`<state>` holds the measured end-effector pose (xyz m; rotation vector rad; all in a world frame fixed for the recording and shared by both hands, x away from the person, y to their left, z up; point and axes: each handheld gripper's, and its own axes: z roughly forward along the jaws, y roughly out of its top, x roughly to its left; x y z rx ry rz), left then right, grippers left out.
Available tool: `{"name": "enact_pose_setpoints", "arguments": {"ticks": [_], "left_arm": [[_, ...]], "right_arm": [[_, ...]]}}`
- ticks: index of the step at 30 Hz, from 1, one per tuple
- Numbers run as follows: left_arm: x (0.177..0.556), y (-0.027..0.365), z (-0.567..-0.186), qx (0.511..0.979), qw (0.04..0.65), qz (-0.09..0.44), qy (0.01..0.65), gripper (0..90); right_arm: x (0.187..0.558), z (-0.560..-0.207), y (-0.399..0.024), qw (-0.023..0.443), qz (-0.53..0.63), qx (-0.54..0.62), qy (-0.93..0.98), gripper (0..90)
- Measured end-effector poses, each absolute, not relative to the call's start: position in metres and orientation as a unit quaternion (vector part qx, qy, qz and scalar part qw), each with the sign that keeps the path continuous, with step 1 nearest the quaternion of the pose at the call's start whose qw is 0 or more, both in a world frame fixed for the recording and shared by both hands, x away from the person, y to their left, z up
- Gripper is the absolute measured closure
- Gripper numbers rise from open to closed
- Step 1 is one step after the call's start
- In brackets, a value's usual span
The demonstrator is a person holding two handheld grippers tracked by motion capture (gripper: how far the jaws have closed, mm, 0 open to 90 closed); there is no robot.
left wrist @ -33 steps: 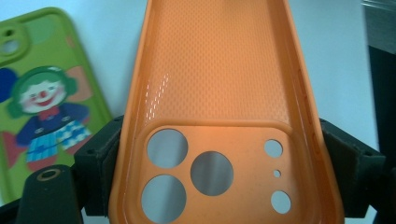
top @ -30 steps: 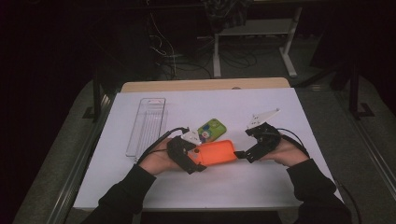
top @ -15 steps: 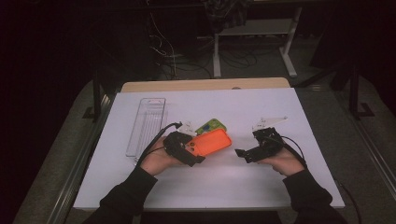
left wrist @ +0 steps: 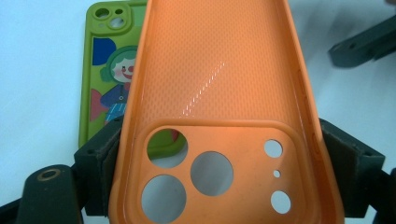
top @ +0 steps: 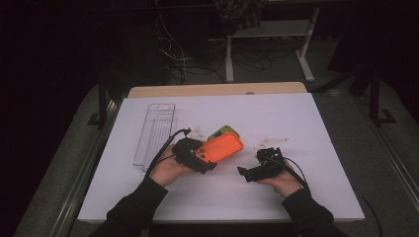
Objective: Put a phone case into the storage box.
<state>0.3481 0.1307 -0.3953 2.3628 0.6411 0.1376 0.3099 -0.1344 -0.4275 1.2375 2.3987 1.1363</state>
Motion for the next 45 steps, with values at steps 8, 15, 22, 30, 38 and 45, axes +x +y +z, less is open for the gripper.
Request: {"name": "enact_pose_setpoints", "arguments": {"ticks": [8, 15, 22, 30, 38, 45], "left_arm": [[0.344, 0.124, -0.397, 0.902, 0.348, 0.048, 0.251, 15.8], [0.344, 0.124, -0.397, 0.909, 0.339, 0.044, 0.238, 15.8], [0.344, 0.124, -0.398, 0.910, 0.339, 0.038, 0.236, 15.8], [0.344, 0.123, -0.399, 0.912, 0.339, 0.037, 0.227, 15.8], [0.343, 0.122, -0.399, 0.915, 0.338, 0.037, 0.219, 15.8], [0.343, 0.123, -0.399, 0.918, 0.334, 0.036, 0.210, 15.8]], "right_arm": [[0.312, -0.430, -0.130, 0.107, 0.397, 0.415, 0.812, 0.6], [0.310, -0.428, -0.129, 0.128, 0.388, 0.399, 0.821, 0.6], [0.308, -0.426, -0.126, 0.171, 0.373, 0.351, 0.842, 0.5], [0.304, -0.424, -0.121, 0.221, 0.347, 0.307, 0.858, 0.6], [0.302, -0.424, -0.117, 0.272, 0.318, 0.252, 0.873, 0.6], [0.298, -0.422, -0.114, 0.309, 0.304, 0.219, 0.874, 0.6]]}}
